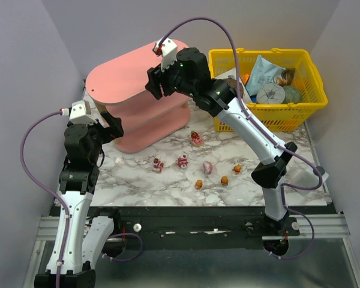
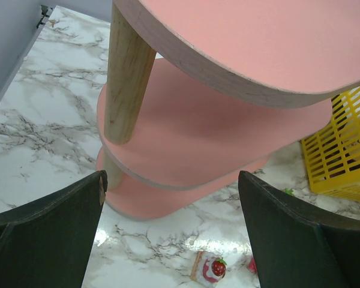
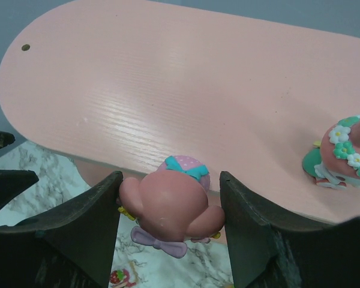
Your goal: Place and organize the plastic toys onto the shelf
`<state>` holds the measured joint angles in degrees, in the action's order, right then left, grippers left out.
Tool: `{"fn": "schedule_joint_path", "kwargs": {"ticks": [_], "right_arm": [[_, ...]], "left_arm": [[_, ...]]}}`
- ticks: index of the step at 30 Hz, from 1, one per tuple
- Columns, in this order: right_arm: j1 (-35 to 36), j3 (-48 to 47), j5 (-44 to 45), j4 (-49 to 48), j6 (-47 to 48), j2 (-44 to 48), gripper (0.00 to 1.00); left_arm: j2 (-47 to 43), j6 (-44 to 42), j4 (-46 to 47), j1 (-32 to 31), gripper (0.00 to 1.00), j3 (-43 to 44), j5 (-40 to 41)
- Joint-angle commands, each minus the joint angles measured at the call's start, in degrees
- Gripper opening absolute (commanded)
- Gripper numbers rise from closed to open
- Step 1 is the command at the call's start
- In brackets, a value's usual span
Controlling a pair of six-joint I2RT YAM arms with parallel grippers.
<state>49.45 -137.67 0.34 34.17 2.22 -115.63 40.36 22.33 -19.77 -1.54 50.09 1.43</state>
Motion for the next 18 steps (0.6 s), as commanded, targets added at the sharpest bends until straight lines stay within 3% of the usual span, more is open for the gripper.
{"fn": "schedule_joint_path", "kwargs": {"ticks": [1, 18], "right_arm": [[-0.4, -1.5, 1.2, -3.0, 0.8, -1.7, 0.35], [-0.5, -1.5, 1.1, -5.5, 1.1, -4.2, 0.48]], "left_arm": [[-0.4, -0.4, 0.1, 0.6, 0.99, 0.1, -0.7], [-0.7, -0.4, 0.2, 0.7, 0.99, -0.1, -0.6]]}}
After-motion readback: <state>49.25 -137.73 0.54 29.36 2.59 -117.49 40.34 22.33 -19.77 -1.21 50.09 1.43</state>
